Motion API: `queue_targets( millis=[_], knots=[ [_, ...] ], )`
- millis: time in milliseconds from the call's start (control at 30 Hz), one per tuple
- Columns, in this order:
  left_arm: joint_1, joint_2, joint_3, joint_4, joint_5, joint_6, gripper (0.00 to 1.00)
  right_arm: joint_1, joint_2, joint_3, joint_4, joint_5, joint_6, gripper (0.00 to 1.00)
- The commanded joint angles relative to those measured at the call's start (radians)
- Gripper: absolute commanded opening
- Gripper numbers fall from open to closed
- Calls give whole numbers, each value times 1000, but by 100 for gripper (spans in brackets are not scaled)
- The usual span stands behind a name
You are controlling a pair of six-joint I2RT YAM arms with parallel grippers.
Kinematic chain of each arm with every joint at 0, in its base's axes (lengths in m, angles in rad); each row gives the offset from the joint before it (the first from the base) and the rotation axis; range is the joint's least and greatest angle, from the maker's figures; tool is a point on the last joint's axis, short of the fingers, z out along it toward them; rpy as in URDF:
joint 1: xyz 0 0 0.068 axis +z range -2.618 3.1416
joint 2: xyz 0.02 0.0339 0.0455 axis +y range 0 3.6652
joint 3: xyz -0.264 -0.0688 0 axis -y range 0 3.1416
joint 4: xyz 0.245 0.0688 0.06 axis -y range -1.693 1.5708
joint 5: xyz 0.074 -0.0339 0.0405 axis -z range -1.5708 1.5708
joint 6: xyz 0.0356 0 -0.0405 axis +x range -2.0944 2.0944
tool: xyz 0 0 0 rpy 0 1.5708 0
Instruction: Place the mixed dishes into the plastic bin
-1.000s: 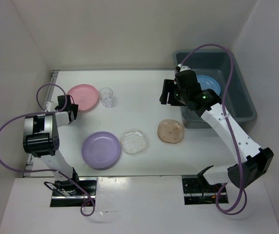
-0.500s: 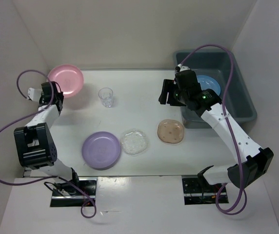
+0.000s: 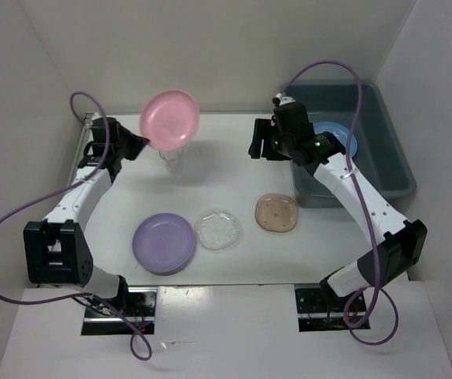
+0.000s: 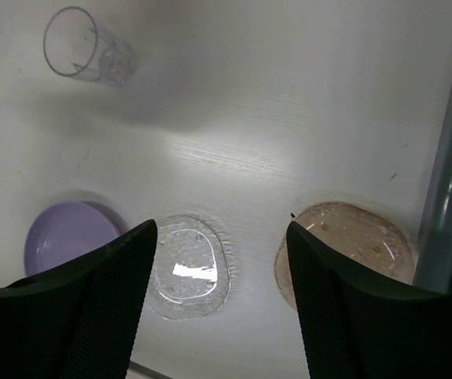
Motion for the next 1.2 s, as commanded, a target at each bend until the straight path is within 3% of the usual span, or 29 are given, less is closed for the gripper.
queue_targets(
  millis=[0,367,1067,1167],
  knots=[
    [-124,-96,28,-18,142,57,0,-3,35,131,86,18,-57,70],
    [-301,-160,-102,-29,185,18,0,-3,165,262,104,70,-115,63],
    [-310,-179,-156,-38,208,-2,0,-3,228,225,178,-123,-23,53],
    [-310,-188,-156,-38,208,-2,0,-3,251,225,178,-132,-23,46]
  ],
)
